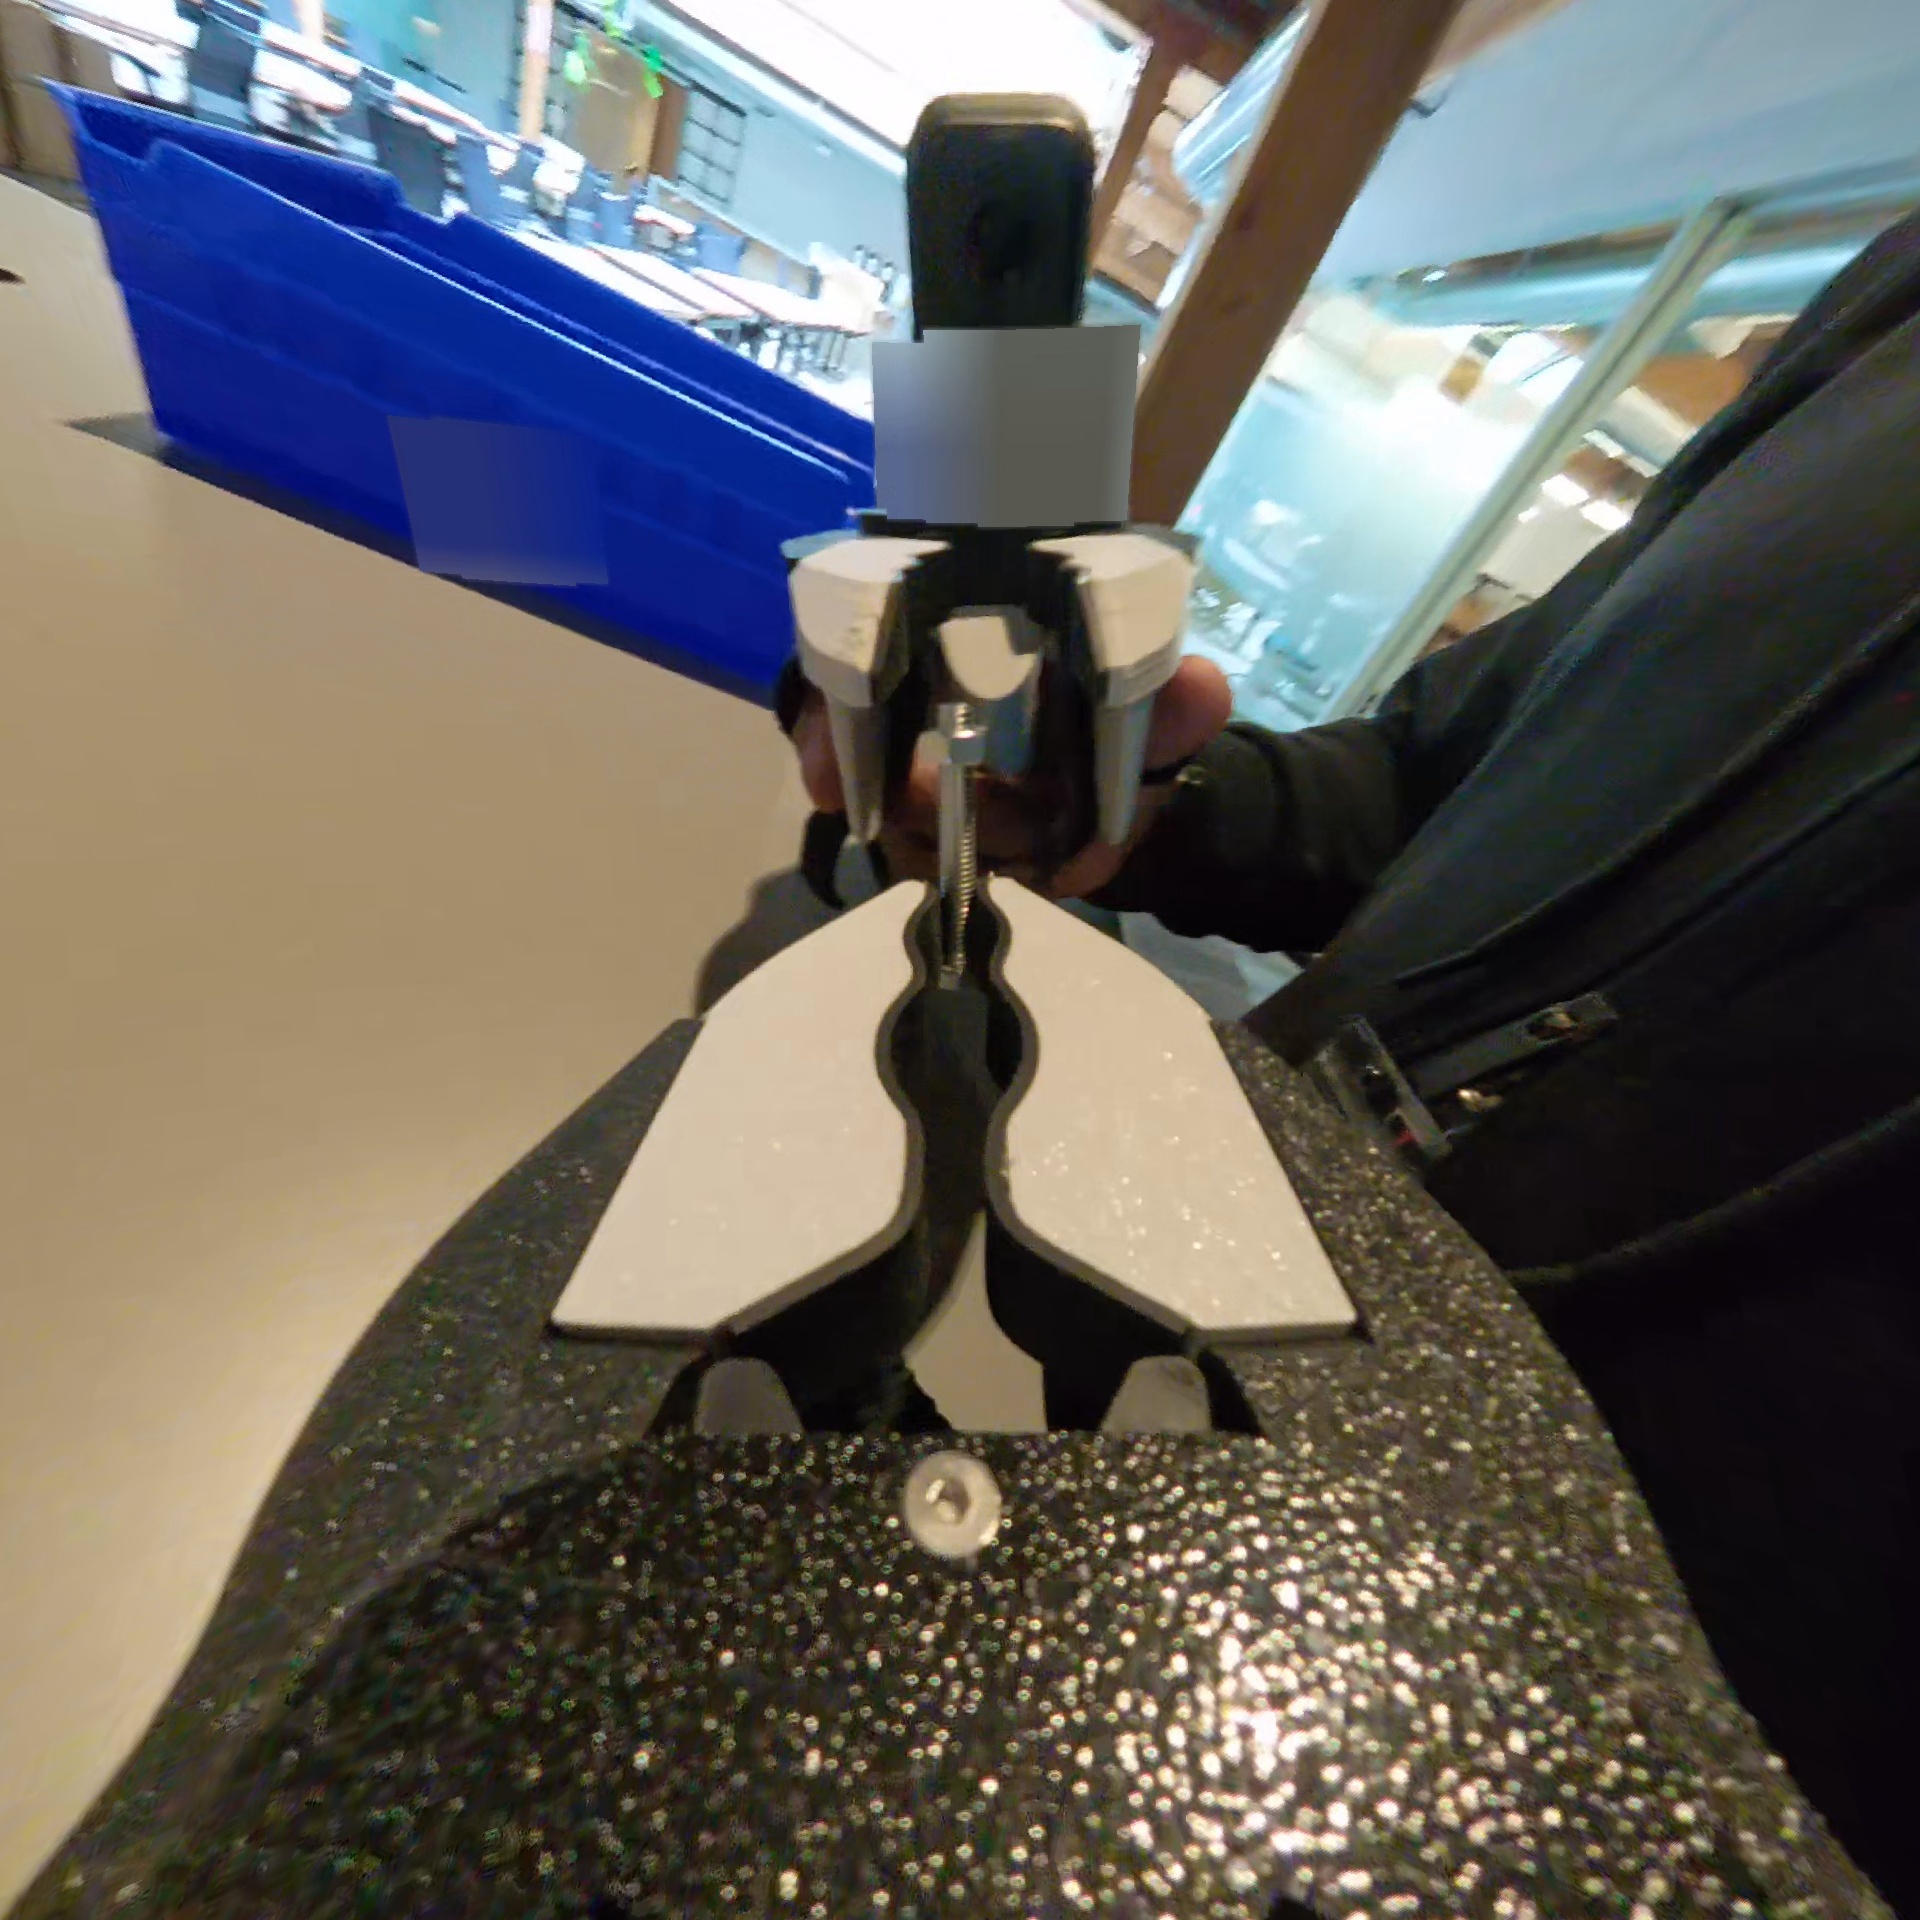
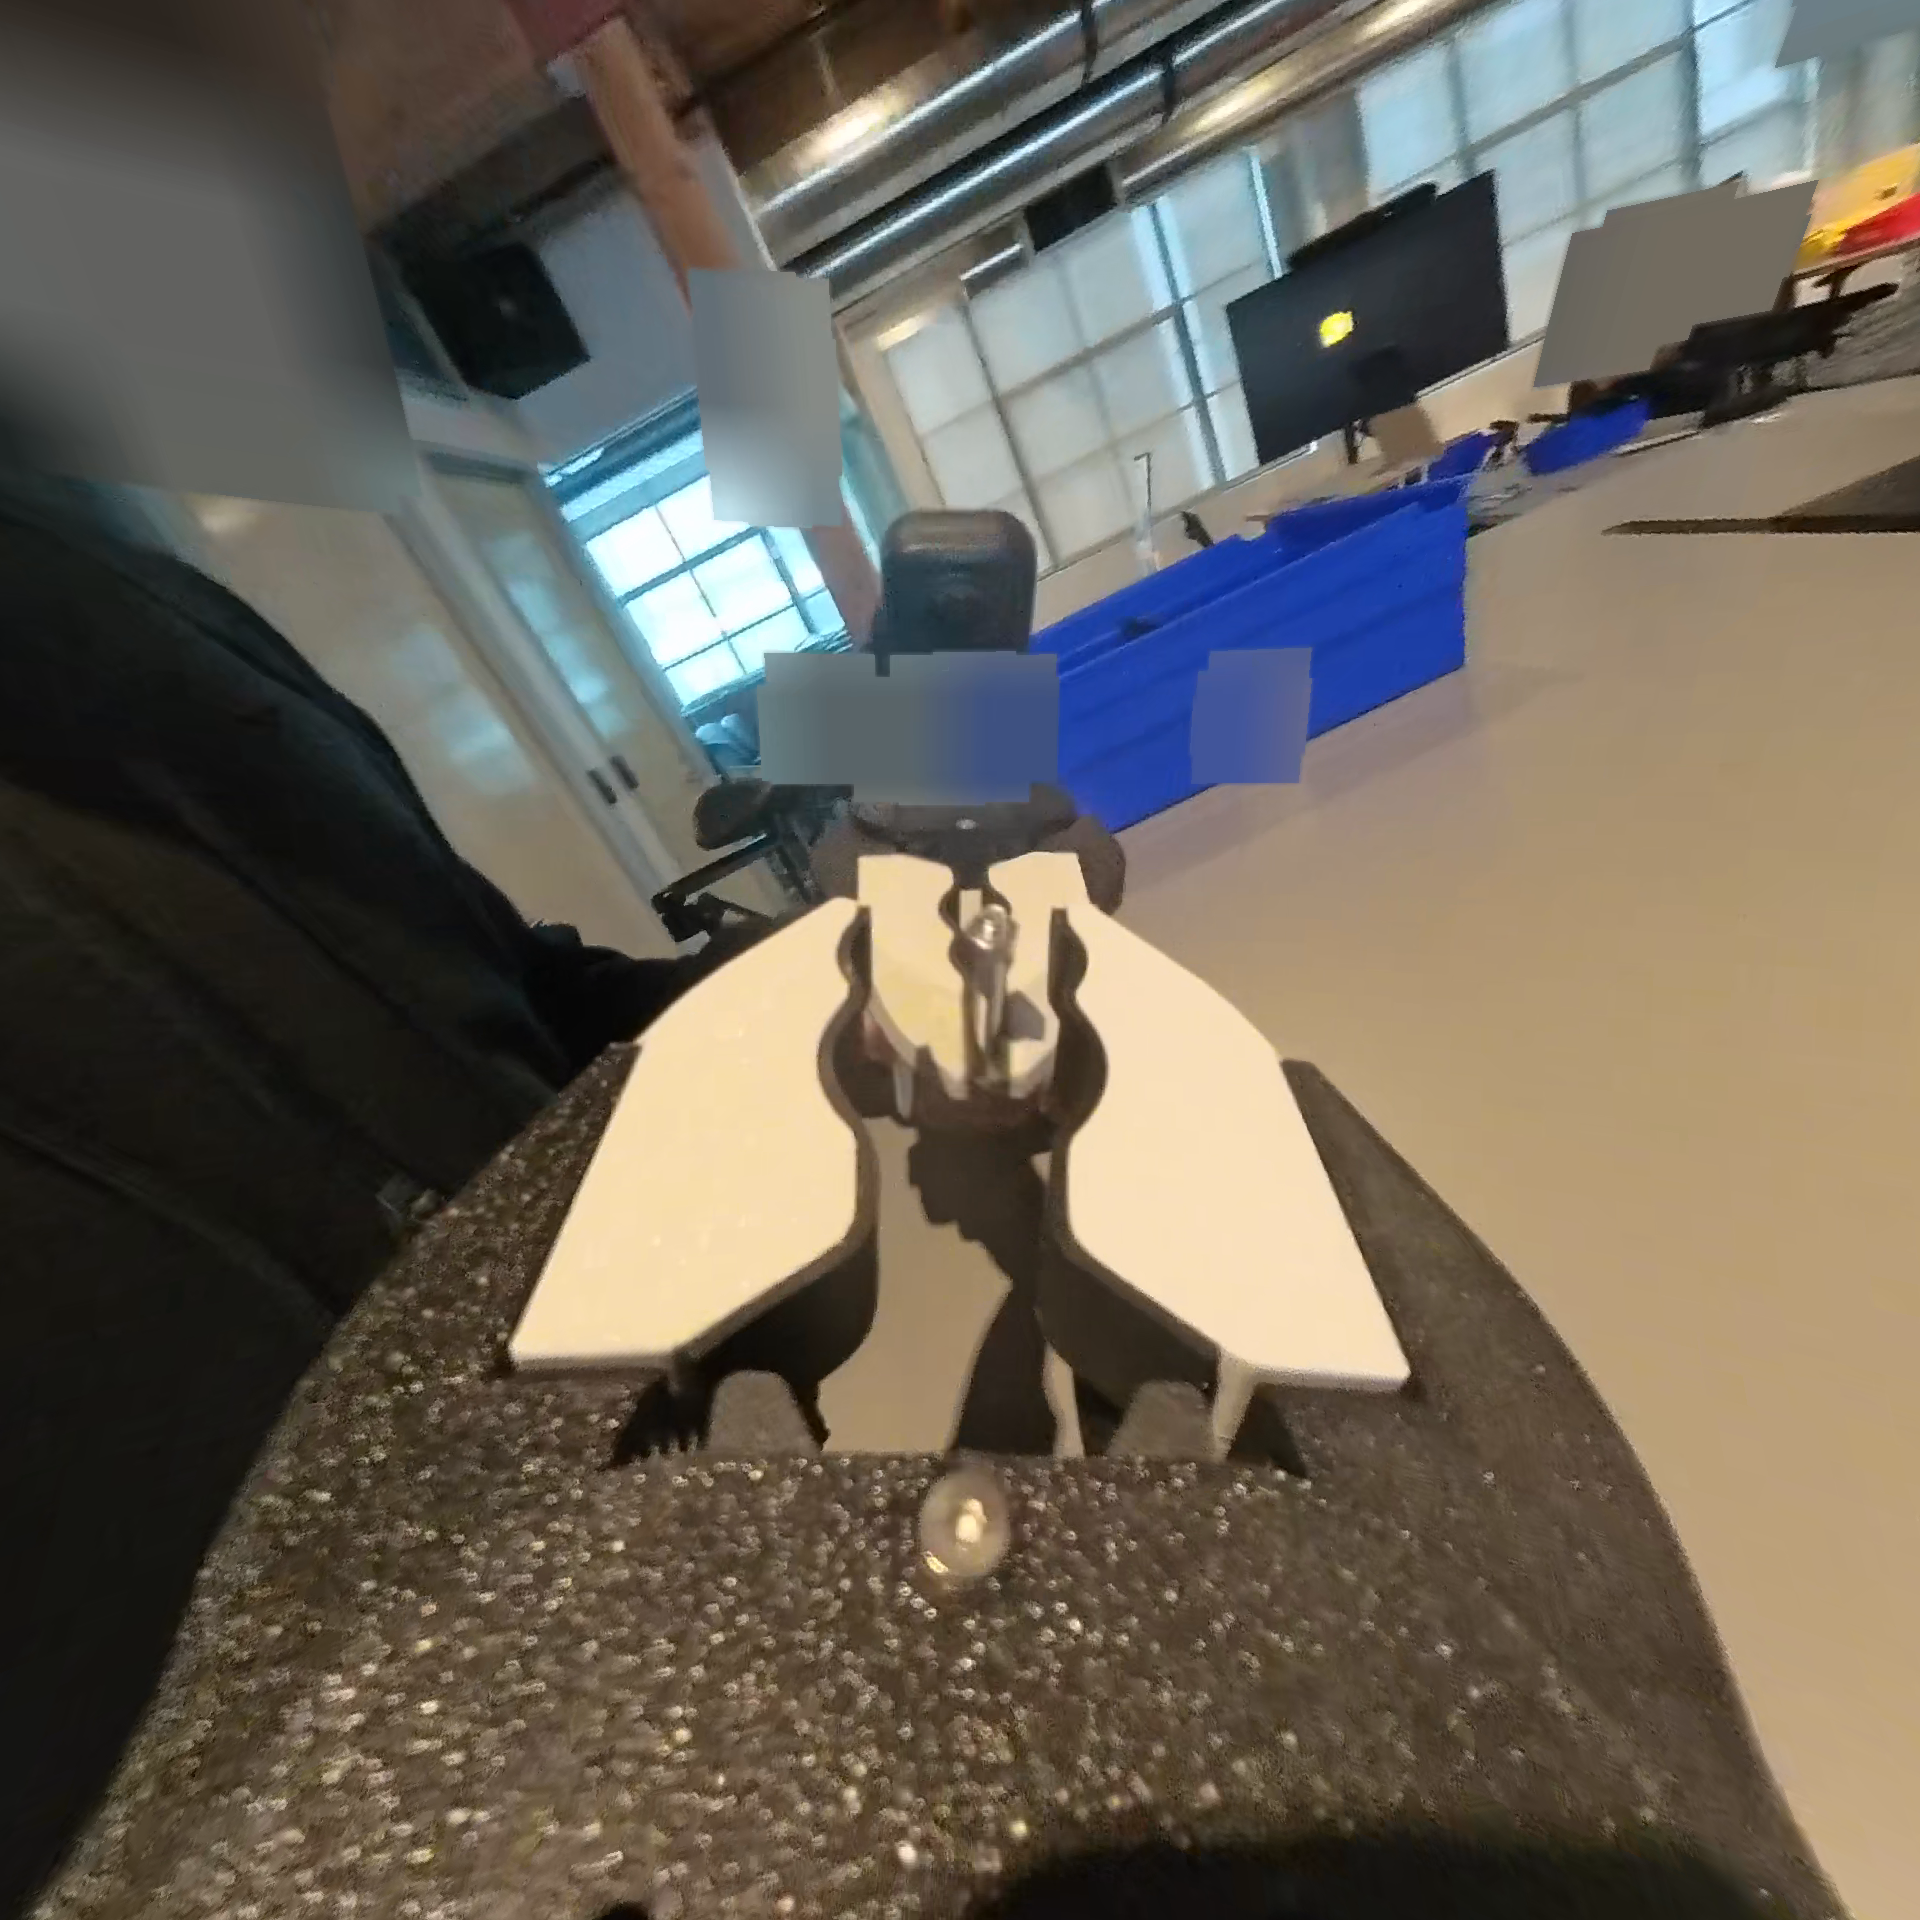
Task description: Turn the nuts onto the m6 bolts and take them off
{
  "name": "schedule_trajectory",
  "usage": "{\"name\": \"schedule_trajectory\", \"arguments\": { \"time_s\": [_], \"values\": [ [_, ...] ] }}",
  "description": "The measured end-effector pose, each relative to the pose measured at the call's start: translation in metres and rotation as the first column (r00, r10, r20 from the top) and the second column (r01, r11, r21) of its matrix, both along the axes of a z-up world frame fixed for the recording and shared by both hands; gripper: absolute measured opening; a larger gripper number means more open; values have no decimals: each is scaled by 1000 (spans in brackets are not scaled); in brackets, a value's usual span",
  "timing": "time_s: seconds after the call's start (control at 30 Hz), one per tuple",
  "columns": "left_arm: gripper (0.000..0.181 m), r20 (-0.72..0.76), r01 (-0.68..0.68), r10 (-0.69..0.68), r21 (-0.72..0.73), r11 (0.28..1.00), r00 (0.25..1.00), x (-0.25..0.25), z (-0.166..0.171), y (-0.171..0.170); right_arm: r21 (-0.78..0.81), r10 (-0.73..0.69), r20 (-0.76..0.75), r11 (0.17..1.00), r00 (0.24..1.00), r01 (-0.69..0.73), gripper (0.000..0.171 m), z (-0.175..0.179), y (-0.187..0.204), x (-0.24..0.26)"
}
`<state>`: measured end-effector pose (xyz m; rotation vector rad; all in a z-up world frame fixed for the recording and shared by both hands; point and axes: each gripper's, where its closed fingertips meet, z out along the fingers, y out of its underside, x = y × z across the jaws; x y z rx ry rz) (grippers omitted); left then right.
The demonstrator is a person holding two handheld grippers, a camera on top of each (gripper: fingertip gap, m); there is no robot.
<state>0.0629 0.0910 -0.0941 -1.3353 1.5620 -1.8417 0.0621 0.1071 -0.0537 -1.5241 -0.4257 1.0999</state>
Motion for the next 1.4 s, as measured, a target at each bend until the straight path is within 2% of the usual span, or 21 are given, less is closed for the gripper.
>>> {"name": "schedule_trajectory", "arguments": {
  "time_s": [0.2, 0.37, 0.47, 0.57, 0.67, 0.77, 0.8, 0.9, 0.97, 1.07, 1.17, 1.4],
  "values": [
    [5, -12, 74, -74, -49, 996, 997, -3, 1, -5, -14, 82, 15, 997, 996, -82, 29, -9, 4, -5],
    [5, -38, 51, -52, -34, 998, 998, 0, -3, -4, -18, 80, 3, 997, 997, -80, 11, -11, 6, -10],
    [5, -65, -36, 37, 22, 999, 997, 6, -10, 3, -59, -2, 9, 998, 1000, 3, 11, -16, 12, -5],
    [5, -101, -176, 192, 146, 973, 976, 14, -20, 15, -141, -180, 29, 973, 983, 182, 11, -27, 22, 6],
    [5, -98, -285, 338, 348, 893, 936, 18, -31, 24, -215, -352, 59, 909, 934, 356, 11, -37, 26, 13],
    [5, -67, -315, 386, 458, 831, 920, 19, -35, 25, -231, -405, 83, 881, 911, 413, 11, -40, 24, 13],
    [5, -61, -302, 366, 449, 841, 929, 18, -34, 22, -229, -388, 72, 890, 919, 394, 11, -38, 23, 10],
    [5, -59, -267, 309, 371, 890, 949, 15, -28, 18, -197, -283, -20, 942, 959, 273, 35, -26, 16, 4],
    [5, -44, -224, 247, 290, 930, 968, 11, -21, 13, -154, -213, -62, 967, 975, 201, 39, -18, 12, 4],
    [5, -20, -153, 158, 147, 977, 987, 4, -10, 7, -91, -113, -81, 990, 990, 106, 37, -10, 6, 4],
    [5, -7, -87, 87, 46, 995, 996, -2, -3, 4, -34, -23, -55, 999, 998, 21, 31, -6, 0, -1],
    [5, -2, 11, -11, 9, 1000, 1000, -8, -1, -7, -1, 52, -13, 999, 999, -52, 24, -7, 0, -13]
  ]
}}
